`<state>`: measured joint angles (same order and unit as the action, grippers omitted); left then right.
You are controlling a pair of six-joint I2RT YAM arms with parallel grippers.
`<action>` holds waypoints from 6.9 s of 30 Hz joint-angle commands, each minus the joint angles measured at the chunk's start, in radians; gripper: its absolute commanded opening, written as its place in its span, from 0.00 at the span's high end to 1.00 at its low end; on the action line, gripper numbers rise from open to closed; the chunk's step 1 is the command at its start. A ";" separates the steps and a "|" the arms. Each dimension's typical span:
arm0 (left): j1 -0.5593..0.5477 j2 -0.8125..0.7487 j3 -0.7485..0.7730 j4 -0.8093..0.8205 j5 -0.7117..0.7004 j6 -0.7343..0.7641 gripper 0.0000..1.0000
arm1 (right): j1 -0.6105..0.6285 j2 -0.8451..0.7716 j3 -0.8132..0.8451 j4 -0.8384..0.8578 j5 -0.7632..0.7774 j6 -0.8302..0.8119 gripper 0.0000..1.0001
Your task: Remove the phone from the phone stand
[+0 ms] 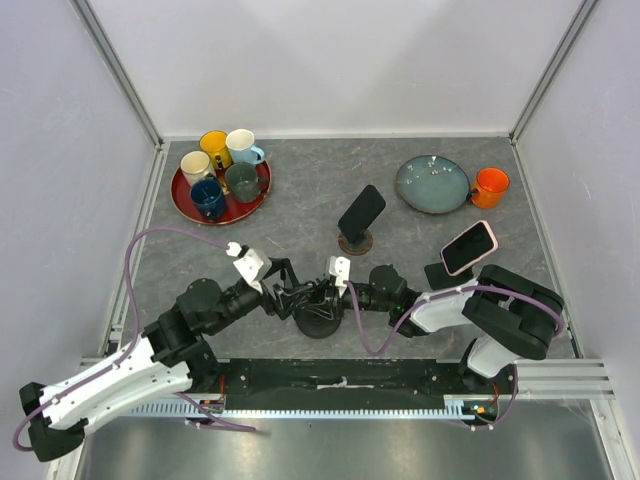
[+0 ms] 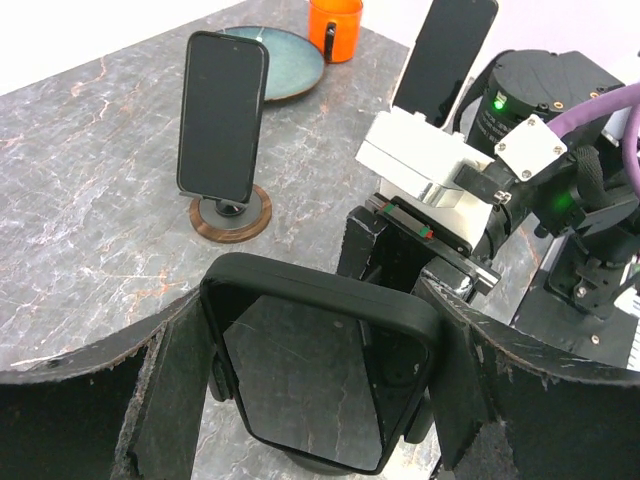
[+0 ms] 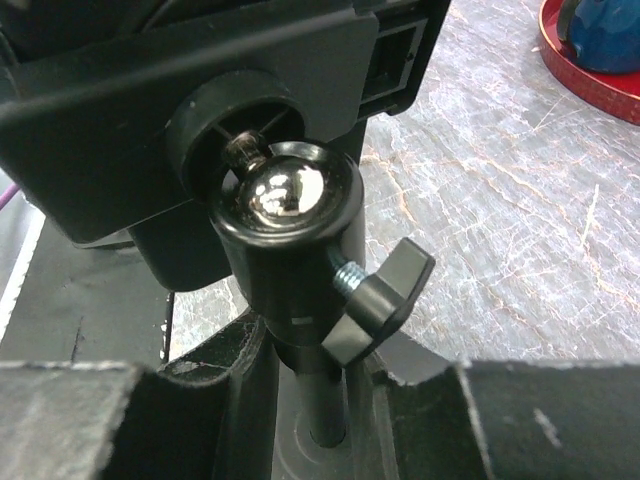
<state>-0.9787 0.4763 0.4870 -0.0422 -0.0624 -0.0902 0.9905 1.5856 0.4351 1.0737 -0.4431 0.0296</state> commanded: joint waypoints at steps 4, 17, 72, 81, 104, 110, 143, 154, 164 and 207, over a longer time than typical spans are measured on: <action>0.000 -0.166 -0.039 0.383 -0.168 -0.114 0.98 | -0.004 0.027 -0.025 -0.136 0.078 -0.002 1.00; 0.000 -0.209 0.082 0.142 -0.270 -0.046 0.98 | -0.058 0.030 -0.039 -0.101 0.169 0.079 1.00; -0.020 0.598 0.628 -0.582 -0.542 -0.390 0.91 | -0.018 -0.009 -0.062 -0.086 0.222 0.053 1.00; 0.008 0.568 0.693 -0.570 -0.635 -0.298 0.98 | -0.012 -0.004 -0.061 -0.090 0.211 0.043 1.00; 0.109 0.484 0.604 -0.365 -0.447 -0.206 0.98 | 0.008 -0.006 0.013 -0.187 0.202 0.047 0.63; -0.038 0.489 0.527 -0.279 -0.516 -0.157 0.98 | 0.008 -0.099 0.031 -0.251 0.198 0.096 0.26; -0.198 0.433 0.506 -0.209 -0.576 -0.126 0.98 | -0.019 -0.190 0.070 -0.454 0.317 0.023 1.00; 0.128 0.343 0.441 -0.289 -0.467 -0.310 0.98 | -0.038 -0.217 0.013 -0.509 0.279 -0.011 1.00; 0.219 0.295 0.417 -0.314 -0.471 -0.352 0.98 | -0.044 -0.208 0.013 -0.508 0.254 -0.016 1.00; 0.287 0.932 0.588 -0.501 -0.823 -0.146 0.98 | -0.046 -0.297 -0.027 -0.446 0.317 0.007 0.93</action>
<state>-0.7395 1.3380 1.0145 -0.6331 -0.7845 -0.2962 0.9546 1.2839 0.4454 0.7368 -0.1616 0.0299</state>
